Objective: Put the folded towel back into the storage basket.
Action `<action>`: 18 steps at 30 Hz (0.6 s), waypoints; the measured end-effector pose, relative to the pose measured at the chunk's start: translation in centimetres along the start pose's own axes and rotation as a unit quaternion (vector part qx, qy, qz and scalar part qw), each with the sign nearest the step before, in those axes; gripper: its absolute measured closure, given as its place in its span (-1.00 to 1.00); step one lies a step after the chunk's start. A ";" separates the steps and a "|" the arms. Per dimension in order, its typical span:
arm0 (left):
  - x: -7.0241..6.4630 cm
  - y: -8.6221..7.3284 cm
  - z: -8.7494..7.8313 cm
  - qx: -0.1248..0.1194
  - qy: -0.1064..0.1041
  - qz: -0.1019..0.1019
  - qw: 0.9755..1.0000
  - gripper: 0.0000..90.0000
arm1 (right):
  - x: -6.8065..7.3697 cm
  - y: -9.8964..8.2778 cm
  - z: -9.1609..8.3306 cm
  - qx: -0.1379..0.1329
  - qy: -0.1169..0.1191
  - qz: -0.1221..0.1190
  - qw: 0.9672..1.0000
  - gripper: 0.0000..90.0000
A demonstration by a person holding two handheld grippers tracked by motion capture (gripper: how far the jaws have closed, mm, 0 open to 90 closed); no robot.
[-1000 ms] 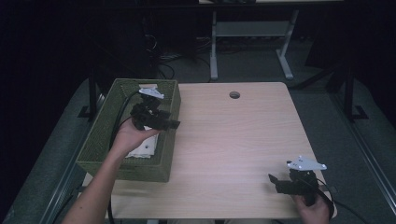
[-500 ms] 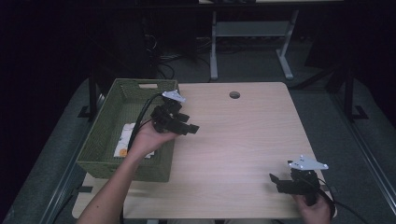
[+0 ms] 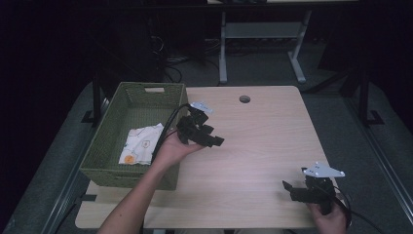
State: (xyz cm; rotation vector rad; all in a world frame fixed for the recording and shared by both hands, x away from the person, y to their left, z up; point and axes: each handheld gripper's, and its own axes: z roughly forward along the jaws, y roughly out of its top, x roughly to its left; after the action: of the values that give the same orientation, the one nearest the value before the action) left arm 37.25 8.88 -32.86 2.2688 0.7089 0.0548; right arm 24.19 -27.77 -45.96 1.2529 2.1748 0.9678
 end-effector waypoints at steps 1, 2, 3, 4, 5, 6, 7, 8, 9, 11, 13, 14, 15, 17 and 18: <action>-0.3 0.1 0.5 -0.002 -0.004 -0.003 1.000 -0.18 | 0.0 0.0 0.0 0.000 0.000 0.001 1.000 -0.67; -0.5 0.1 0.8 0.000 -0.003 -0.002 1.000 -0.19 | 0.0 0.0 0.0 0.000 0.000 0.002 1.000 -0.67; -0.6 0.1 1.1 0.003 -0.003 0.001 1.000 -0.19 | 0.0 0.0 -0.1 0.000 0.000 0.002 1.000 -0.67; -0.6 0.1 1.1 0.003 -0.003 0.001 1.000 -0.20 | 0.0 0.0 -0.1 0.000 0.000 0.002 1.000 -0.67; -0.9 0.2 1.6 0.003 -0.008 -0.003 1.000 -0.21 | 0.0 0.0 -0.1 -0.001 0.000 0.002 1.000 -0.67; -1.1 0.2 1.9 0.003 -0.008 -0.007 1.000 -0.21 | 0.0 0.0 -0.1 -0.001 0.000 0.001 1.000 -0.67; -1.3 0.2 2.2 0.004 -0.008 -0.006 1.000 -0.23 | 0.0 0.0 -0.1 -0.001 0.000 0.001 1.000 -0.67; -1.3 0.2 2.2 0.004 -0.008 -0.006 1.000 -0.23 | -0.1 0.0 -0.1 -0.001 0.000 0.001 1.000 -0.67; -1.6 0.3 2.6 0.004 -0.013 -0.005 1.000 -0.23 | -0.1 0.0 -0.1 -0.001 -0.001 0.001 1.000 -0.67; -2.0 0.4 3.1 0.000 -0.017 -0.010 1.000 -0.25 | -0.1 0.0 -0.1 -0.001 0.000 0.001 1.000 -0.67; -2.3 0.4 3.6 0.003 -0.019 -0.009 1.000 -0.27 | -0.1 0.0 -0.2 -0.001 0.000 0.001 1.000 -0.67; -2.4 0.4 3.8 0.004 -0.021 -0.010 1.000 -0.28 | -0.1 0.0 -0.2 -0.002 0.000 0.000 1.000 -0.67; -2.6 0.4 4.1 0.001 -0.021 -0.015 1.000 -0.29 | -0.1 0.0 -0.2 -0.002 0.000 0.001 1.000 -0.67; -2.7 0.4 4.4 0.001 -0.023 -0.017 1.000 -0.31 | -0.1 0.0 -0.2 -0.001 -0.001 0.002 1.000 -0.67; -3.0 0.3 4.9 0.001 -0.023 -0.020 1.000 -0.32 | -0.1 0.0 -0.2 -0.001 0.000 0.002 1.000 -0.67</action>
State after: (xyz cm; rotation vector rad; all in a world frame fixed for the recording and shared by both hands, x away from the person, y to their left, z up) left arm 36.06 4.03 -35.67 2.2503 0.7297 -0.0183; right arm 24.12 -27.95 -45.84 1.2582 2.1704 0.9711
